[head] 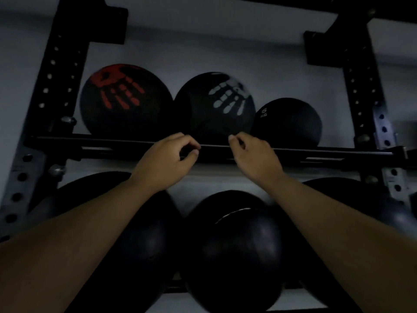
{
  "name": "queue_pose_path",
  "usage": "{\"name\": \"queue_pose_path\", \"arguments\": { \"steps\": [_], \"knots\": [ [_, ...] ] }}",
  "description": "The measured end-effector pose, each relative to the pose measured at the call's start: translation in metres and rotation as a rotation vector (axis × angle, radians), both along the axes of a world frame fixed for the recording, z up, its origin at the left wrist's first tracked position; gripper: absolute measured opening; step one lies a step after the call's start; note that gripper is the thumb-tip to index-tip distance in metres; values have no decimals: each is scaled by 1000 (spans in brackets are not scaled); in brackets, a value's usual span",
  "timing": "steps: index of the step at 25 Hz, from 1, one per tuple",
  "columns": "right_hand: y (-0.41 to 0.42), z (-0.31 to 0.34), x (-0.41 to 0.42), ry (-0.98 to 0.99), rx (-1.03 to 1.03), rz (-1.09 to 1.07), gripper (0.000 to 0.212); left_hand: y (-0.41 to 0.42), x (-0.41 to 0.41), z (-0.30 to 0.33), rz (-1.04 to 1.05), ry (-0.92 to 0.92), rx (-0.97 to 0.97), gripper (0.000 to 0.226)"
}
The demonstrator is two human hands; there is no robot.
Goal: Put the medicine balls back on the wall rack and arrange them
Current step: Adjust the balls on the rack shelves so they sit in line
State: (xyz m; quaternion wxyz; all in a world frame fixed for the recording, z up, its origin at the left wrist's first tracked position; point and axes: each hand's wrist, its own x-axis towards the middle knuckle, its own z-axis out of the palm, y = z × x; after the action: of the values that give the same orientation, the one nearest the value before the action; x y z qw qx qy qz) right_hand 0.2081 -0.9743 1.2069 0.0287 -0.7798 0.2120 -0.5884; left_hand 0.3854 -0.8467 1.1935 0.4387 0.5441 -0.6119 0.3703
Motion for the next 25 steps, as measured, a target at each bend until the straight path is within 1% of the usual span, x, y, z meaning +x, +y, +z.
{"name": "queue_pose_path", "arguments": {
  "steps": [3,5,8,10,14,16,19,21,25],
  "knots": [
    [-51,37,-62,-98,-78,-37,43,-51,-57,33,-59,-66,-66,22],
    [-91,59,-101,-164,-114,-70,41,-89,-92,55,-43,-89,-116,25],
    [-149,88,-143,-181,-103,-131,41,-143,-132,87,-24,-28,-185,31],
    [-175,102,-156,-178,-32,-130,44,-171,-147,103,13,17,-194,39],
    [-215,125,-162,-149,131,-21,62,-221,-171,131,80,42,-190,53],
    [-226,131,-156,-119,212,47,72,-239,-175,141,51,46,-156,57],
    [-237,136,-136,-136,265,164,74,-258,-175,146,17,-47,-98,54],
    [-243,139,-122,-189,262,218,73,-267,-170,146,52,-100,-134,50],
    [-248,146,-108,-250,251,223,70,-274,-158,151,58,-125,-157,49]
  ]
}}
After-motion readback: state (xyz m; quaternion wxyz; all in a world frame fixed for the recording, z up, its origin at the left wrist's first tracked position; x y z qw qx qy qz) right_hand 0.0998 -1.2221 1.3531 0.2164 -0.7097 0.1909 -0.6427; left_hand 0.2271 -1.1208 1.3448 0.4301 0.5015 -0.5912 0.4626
